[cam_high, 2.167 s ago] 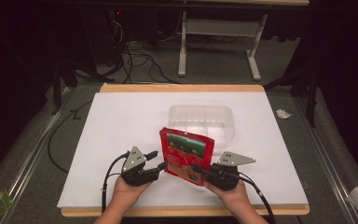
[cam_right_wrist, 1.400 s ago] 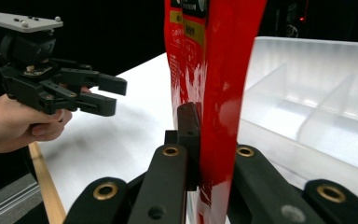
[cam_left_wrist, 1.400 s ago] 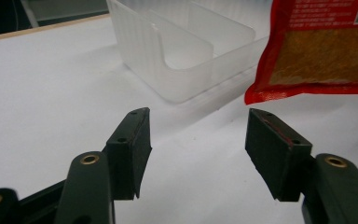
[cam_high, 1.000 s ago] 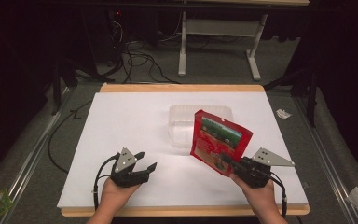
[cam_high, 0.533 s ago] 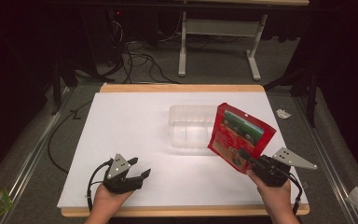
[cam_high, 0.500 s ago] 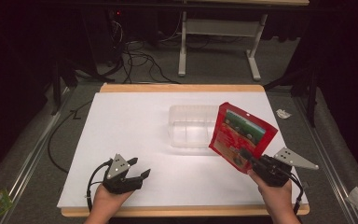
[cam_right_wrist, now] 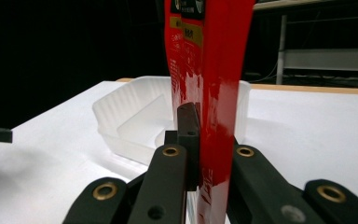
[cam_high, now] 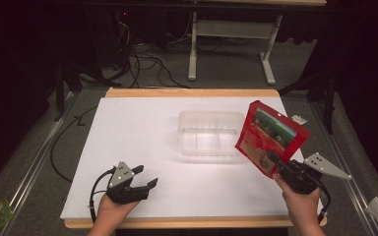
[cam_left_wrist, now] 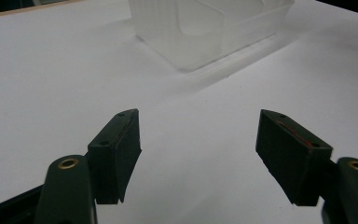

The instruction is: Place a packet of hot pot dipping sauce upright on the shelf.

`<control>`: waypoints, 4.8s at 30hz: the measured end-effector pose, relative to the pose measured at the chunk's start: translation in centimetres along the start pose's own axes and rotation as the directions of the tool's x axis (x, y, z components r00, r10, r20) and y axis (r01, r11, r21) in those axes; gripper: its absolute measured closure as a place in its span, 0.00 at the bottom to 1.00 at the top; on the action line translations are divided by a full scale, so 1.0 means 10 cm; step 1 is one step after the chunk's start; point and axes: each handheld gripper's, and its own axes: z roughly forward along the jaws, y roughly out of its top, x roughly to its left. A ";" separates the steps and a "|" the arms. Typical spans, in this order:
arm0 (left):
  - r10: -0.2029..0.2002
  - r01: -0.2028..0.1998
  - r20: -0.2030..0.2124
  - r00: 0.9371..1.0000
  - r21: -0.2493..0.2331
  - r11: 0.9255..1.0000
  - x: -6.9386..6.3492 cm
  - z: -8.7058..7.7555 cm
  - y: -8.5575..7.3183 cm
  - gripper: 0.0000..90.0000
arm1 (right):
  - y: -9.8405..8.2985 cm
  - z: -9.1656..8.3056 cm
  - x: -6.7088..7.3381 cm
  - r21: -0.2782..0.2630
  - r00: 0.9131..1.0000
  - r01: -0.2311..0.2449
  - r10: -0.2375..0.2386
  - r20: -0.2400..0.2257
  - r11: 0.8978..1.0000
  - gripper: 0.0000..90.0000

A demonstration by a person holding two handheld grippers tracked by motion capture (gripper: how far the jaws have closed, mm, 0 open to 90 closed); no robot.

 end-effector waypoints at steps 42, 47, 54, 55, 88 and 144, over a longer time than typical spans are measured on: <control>0.050 -0.050 0.014 0.999 0.005 0.999 -0.05 0.03 0.01 0.34 | 0.30 1.12 0.58 -0.028 0.998 0.007 -0.005 0.063 1.000 0.99; 0.054 -0.054 0.022 0.998 0.008 0.998 -0.05 0.04 0.00 0.34 | 0.31 1.26 0.61 -0.023 0.998 0.010 -0.009 0.067 1.000 0.99; 0.061 -0.061 0.026 0.998 0.006 0.998 -0.05 0.04 0.00 0.34 | 0.31 1.45 0.64 -0.011 0.997 0.009 -0.008 0.078 1.000 0.99; 0.059 -0.059 0.027 0.998 0.005 0.998 -0.05 0.04 0.00 0.34 | 0.30 1.49 0.65 -0.007 0.996 0.014 -0.013 0.084 1.000 0.99; 0.060 -0.060 0.030 0.998 0.012 0.998 -0.05 0.04 -0.01 0.34 | 0.21 1.86 0.72 0.011 0.988 -0.022 0.020 0.155 1.000 0.99; 0.049 -0.049 -0.001 0.999 0.011 0.999 -0.02 -0.08 -0.08 0.34 | -0.07 1.86 0.67 0.105 0.995 -0.001 -0.010 0.101 0.995 0.74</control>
